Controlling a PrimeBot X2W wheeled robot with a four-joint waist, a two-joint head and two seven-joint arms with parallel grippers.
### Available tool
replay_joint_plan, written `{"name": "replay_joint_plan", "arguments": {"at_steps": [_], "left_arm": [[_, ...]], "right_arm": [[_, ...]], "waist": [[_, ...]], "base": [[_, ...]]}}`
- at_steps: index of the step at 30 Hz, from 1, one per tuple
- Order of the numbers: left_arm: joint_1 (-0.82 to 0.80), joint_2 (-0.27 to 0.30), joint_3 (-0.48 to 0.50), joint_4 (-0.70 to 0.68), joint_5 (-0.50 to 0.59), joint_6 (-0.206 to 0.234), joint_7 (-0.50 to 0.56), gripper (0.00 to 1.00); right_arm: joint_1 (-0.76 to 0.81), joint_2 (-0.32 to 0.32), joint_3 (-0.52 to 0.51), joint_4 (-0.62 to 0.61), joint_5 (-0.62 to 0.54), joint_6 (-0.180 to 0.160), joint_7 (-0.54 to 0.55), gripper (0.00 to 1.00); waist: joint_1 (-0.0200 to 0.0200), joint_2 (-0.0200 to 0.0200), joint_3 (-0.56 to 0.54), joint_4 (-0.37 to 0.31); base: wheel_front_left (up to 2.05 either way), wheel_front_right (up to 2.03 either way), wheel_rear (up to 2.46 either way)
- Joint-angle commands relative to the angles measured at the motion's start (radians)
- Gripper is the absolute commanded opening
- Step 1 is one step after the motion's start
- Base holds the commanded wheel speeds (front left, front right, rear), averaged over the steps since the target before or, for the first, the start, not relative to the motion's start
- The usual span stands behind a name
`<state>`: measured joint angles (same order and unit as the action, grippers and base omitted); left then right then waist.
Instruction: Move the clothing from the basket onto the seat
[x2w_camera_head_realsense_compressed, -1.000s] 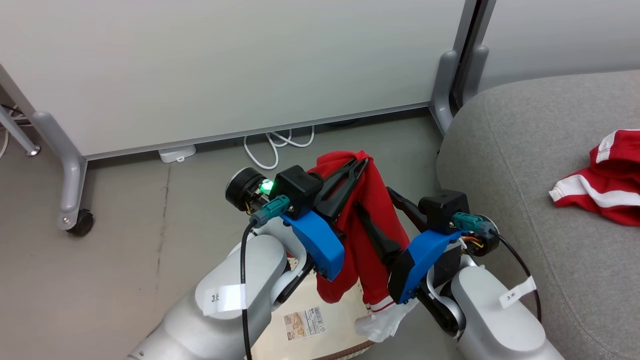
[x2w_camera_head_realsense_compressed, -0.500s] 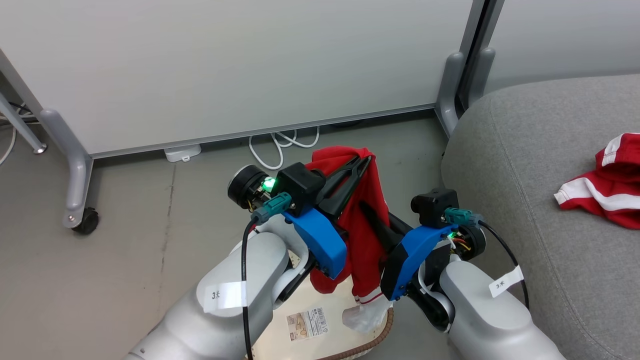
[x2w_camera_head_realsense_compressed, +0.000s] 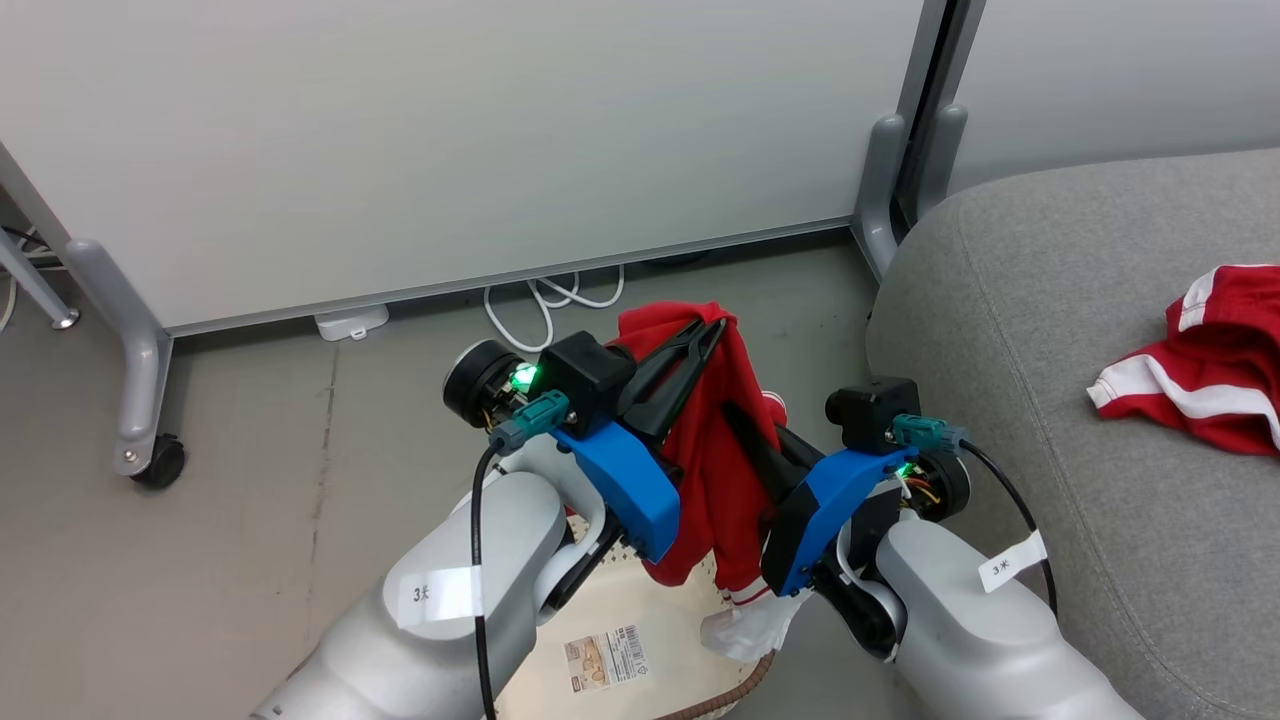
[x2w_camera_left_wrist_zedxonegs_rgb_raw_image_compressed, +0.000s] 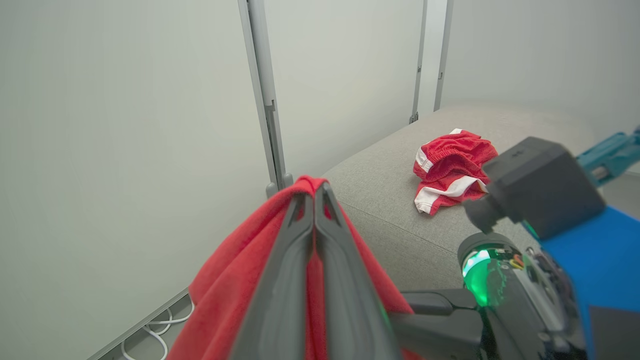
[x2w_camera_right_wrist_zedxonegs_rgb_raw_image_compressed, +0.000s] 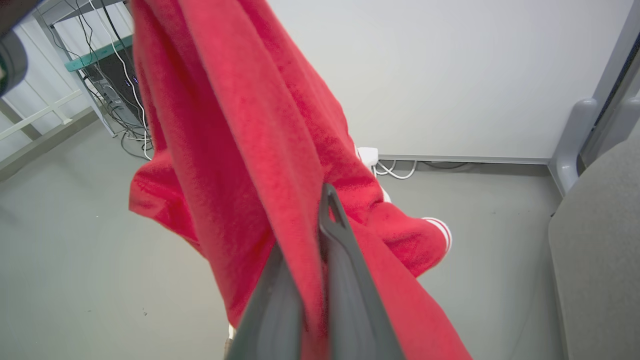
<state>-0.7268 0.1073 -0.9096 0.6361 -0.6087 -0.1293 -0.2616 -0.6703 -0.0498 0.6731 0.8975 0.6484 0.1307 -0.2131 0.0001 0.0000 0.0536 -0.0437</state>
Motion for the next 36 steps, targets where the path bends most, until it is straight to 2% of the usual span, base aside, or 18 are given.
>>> {"name": "replay_joint_plan", "arguments": {"at_steps": [1,2,3,5,13,21,29,36], "left_arm": [[0.008,0.005,0.008,0.002,-0.002,-0.002,-0.005,0.09],[0.011,0.005,0.010,0.003,-0.002,-0.002,-0.005,0.32],[0.014,0.006,0.011,0.003,-0.002,-0.002,-0.005,0.47],[0.027,0.010,0.022,0.000,0.000,-0.002,-0.005,1.00],[0.212,0.059,0.172,-0.104,0.063,0.011,-0.004,1.00],[0.454,0.088,0.389,-0.248,0.166,0.023,-0.004,1.00],[0.589,0.053,0.565,-0.310,0.255,0.013,-0.004,1.00],[0.616,0.021,0.634,-0.316,0.307,0.002,-0.004,1.00]], "right_arm": [[-0.016,-0.001,0.006,0.005,0.008,0.000,-0.007,0.00],[-0.018,-0.001,0.010,0.008,0.013,0.000,-0.009,0.00],[-0.020,-0.001,0.014,0.011,0.019,0.000,-0.012,0.00],[-0.026,-0.001,0.024,0.013,0.029,0.000,-0.016,0.00],[-0.046,-0.001,0.055,0.011,0.060,0.000,-0.036,0.00],[-0.061,-0.001,0.045,0.029,0.058,0.000,-0.049,0.00],[-0.060,-0.001,0.014,0.039,0.045,0.000,-0.053,0.00],[-0.050,-0.002,-0.036,0.025,0.027,0.000,-0.054,0.00]], "waist": [[-0.0001,0.0000,-0.001,-0.001],[-0.0001,0.0000,-0.001,-0.002],[-0.0001,0.0000,-0.002,-0.003],[-0.0001,0.0000,-0.004,-0.006],[-0.0001,0.0000,0.003,-0.024],[-0.0001,0.0000,0.010,-0.028],[-0.0001,0.0000,0.010,-0.029],[-0.0001,0.0000,0.014,-0.039]], "base": [[0.00,0.00,0.00],[0.00,0.00,0.00],[0.00,0.00,0.00],[0.00,0.00,0.00],[0.00,0.00,0.00],[0.00,0.00,0.00],[0.00,0.00,0.00],[0.00,0.00,0.00]]}}
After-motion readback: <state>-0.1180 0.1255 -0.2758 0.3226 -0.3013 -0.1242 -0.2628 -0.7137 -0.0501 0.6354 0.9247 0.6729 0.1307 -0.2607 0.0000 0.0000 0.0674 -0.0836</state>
